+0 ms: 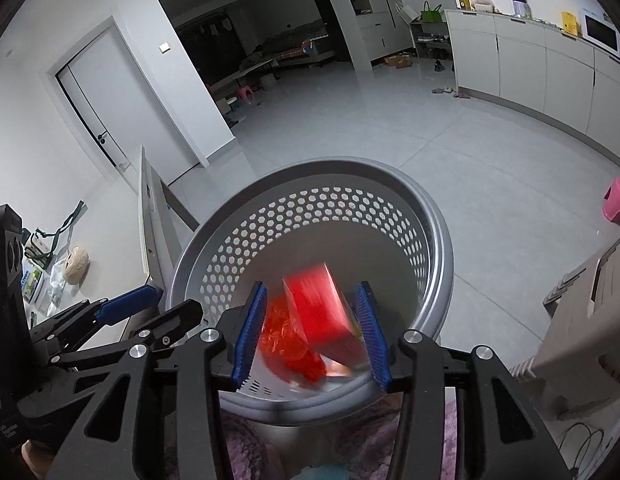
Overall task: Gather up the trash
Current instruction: 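Open both tools, dropping the red bag and toothpaste box into the basket, then move both open tools back from the basket to the table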
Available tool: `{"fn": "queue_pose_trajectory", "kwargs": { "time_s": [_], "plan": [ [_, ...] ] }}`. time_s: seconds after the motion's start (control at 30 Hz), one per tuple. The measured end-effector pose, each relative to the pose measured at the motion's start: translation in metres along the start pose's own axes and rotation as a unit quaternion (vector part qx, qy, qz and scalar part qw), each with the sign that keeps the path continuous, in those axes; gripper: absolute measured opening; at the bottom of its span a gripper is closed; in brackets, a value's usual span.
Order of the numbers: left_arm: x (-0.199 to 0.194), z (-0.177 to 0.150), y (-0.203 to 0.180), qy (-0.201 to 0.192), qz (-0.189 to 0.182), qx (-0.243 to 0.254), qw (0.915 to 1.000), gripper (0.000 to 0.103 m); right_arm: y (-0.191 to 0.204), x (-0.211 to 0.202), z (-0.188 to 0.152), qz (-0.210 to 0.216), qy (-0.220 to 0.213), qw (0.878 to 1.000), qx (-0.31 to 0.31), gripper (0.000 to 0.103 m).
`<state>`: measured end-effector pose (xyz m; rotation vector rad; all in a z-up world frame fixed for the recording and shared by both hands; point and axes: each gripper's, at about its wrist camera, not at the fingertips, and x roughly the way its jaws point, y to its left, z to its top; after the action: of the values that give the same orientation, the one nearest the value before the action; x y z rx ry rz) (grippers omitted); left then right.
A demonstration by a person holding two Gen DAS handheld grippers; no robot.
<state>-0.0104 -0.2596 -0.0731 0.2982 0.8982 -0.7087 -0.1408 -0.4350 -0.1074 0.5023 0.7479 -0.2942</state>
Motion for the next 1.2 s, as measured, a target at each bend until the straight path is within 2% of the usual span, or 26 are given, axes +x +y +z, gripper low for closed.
{"fn": "queue_pose_trajectory", "kwargs": {
  "time_s": [0.17,0.23,0.5,0.57,0.8,1.0,1.2],
  "plan": [
    [-0.003,-0.001,0.002,0.000,0.002,-0.003,1.0000,0.063,-0.002,0.000,-0.003,0.003,0.004,1.000,0.003,0.048],
    [-0.004,-0.001,0.001,-0.001,0.005,-0.002,1.0000,0.065,-0.002,-0.001,-0.005,0.004,0.003,1.000,0.004,0.053],
    [-0.011,0.005,0.005,-0.010,0.018,-0.010,0.9997,0.071,-0.005,-0.002,-0.005,0.005,0.011,1.000,0.004,0.054],
    [-0.015,0.007,0.009,-0.013,0.021,-0.013,0.9996,0.073,-0.004,-0.004,-0.003,0.004,0.009,1.000,0.003,0.057],
    [-0.028,0.014,0.021,-0.024,0.023,-0.028,0.9990,0.075,0.002,-0.009,0.004,0.007,0.008,1.000,-0.002,0.060],
    [-0.049,0.012,0.031,-0.035,0.034,-0.026,0.9985,0.075,0.009,-0.025,0.006,0.024,-0.033,0.999,0.013,0.063],
    [-0.070,0.010,0.045,-0.054,0.049,-0.040,0.9966,0.076,0.021,-0.026,0.007,0.037,-0.037,0.999,0.003,0.063]
  ]
}}
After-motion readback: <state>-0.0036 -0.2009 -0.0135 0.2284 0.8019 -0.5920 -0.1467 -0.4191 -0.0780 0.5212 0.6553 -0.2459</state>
